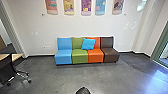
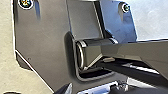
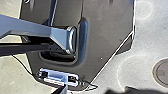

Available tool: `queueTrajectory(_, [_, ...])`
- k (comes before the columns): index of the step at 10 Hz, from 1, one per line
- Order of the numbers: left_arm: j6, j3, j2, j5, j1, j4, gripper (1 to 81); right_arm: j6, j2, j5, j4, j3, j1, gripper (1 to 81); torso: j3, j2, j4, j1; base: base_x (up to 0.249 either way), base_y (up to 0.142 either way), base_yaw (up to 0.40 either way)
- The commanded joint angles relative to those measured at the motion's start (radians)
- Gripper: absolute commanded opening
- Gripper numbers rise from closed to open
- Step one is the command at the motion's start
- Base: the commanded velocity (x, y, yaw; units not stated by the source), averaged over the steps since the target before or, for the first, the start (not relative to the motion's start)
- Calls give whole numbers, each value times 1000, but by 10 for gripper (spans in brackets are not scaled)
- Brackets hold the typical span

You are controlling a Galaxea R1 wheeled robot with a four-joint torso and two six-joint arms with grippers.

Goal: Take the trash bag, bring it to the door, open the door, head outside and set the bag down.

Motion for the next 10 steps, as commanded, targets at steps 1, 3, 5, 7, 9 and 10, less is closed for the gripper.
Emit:
queueTrajectory(1, [-2, 6, 1, 60, -27, -6, 811, -2, -11, -58, -9, 3, 26, 811, 0, 0, 0, 0, 122, 0, 0])
queueTrajectory(3, [-2, 6, 1, 60, -27, -6, 811, -2, -11, -60, -7, 3, 26, 811, 0, 0, 0, 0, 122, 0, 0])
queueTrajectory(5, [-2, 6, 0, 59, -27, -6, 811, -4, -9, -60, -9, 3, 26, 811, 0, 0, 0, 0, 121, 0, 0])
queueTrajectory(7, [-4, 6, 0, 59, -27, -11, 811, -4, -9, -61, -9, 1, 26, 811, 0, 0, 0, 0, 122, 0, 0])
queueTrajectory(9, [-4, 6, 0, 59, -27, -16, 811, -4, -9, -61, -9, 3, 26, 811, 0, 0, 0, 0, 122, 0, 0])
queueTrajectory(10, [-4, 6, 0, 59, -27, -16, 811, -4, -9, -61, -9, 3, 27, 811, 0, 0, 0, 0, 122, 0, 0])
